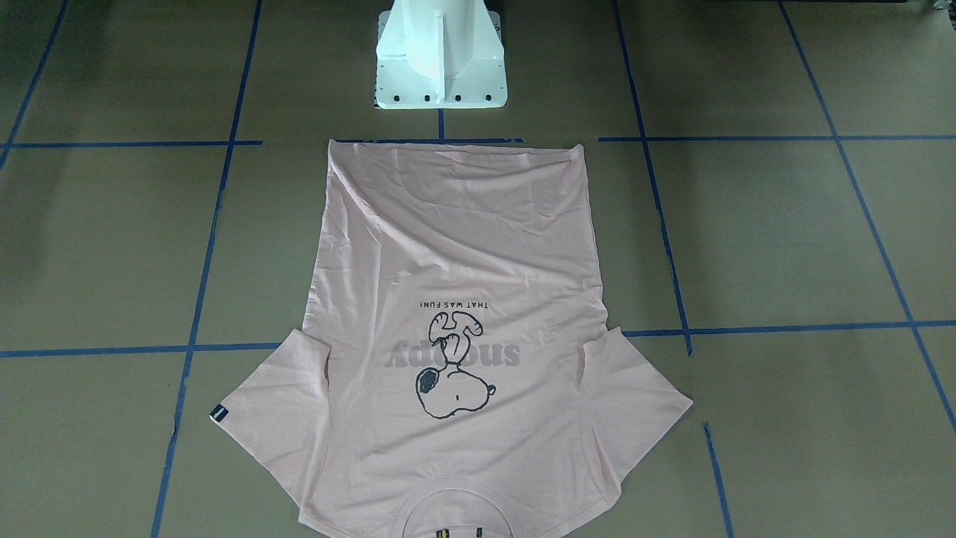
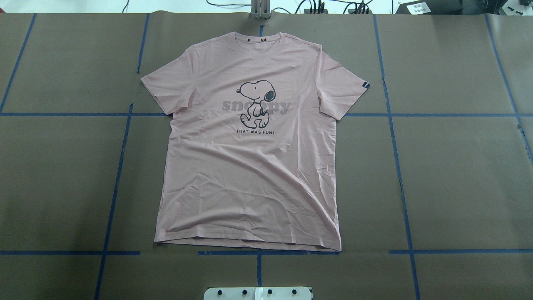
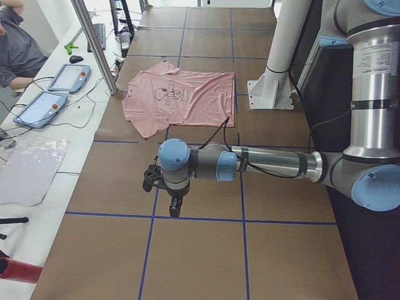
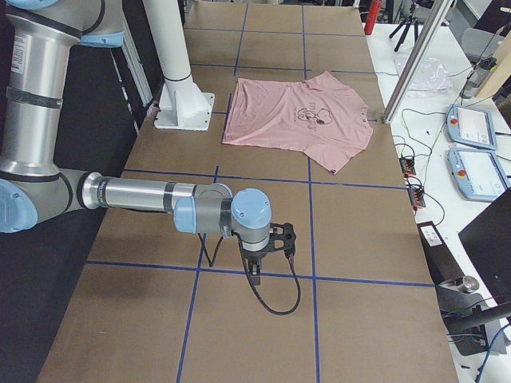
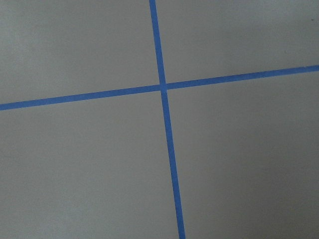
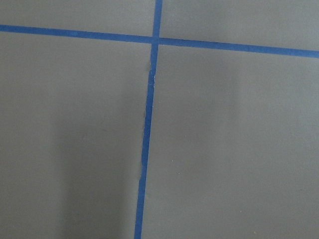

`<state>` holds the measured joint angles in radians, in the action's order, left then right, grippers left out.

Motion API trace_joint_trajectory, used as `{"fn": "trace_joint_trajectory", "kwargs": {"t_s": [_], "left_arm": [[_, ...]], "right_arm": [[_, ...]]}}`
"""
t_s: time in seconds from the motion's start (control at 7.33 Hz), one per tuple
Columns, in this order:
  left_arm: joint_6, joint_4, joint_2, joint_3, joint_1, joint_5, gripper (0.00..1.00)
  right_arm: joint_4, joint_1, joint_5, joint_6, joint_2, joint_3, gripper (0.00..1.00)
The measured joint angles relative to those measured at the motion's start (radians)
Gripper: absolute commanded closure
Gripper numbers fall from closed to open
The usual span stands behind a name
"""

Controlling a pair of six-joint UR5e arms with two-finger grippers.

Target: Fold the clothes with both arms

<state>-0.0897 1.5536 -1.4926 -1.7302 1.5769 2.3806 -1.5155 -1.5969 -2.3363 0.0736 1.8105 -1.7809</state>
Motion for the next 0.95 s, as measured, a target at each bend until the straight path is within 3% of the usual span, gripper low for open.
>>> {"fn": "trace_joint_trajectory", "kwargs": {"t_s": [0.55,0.95], "left_arm": [[-0.007,0.002,0.004,-0.002,0.000,-0.002,0.00],[-0.002,0.081,-0.002,0.001,-0.006,-0.005,0.00]], "right_arm": [[0.001,0.004,0.000,0.000,0.000,-0.003,0.00],[0.064,0.023,-0.005,-0.012,-0.036,-0.007,0.00]]}}
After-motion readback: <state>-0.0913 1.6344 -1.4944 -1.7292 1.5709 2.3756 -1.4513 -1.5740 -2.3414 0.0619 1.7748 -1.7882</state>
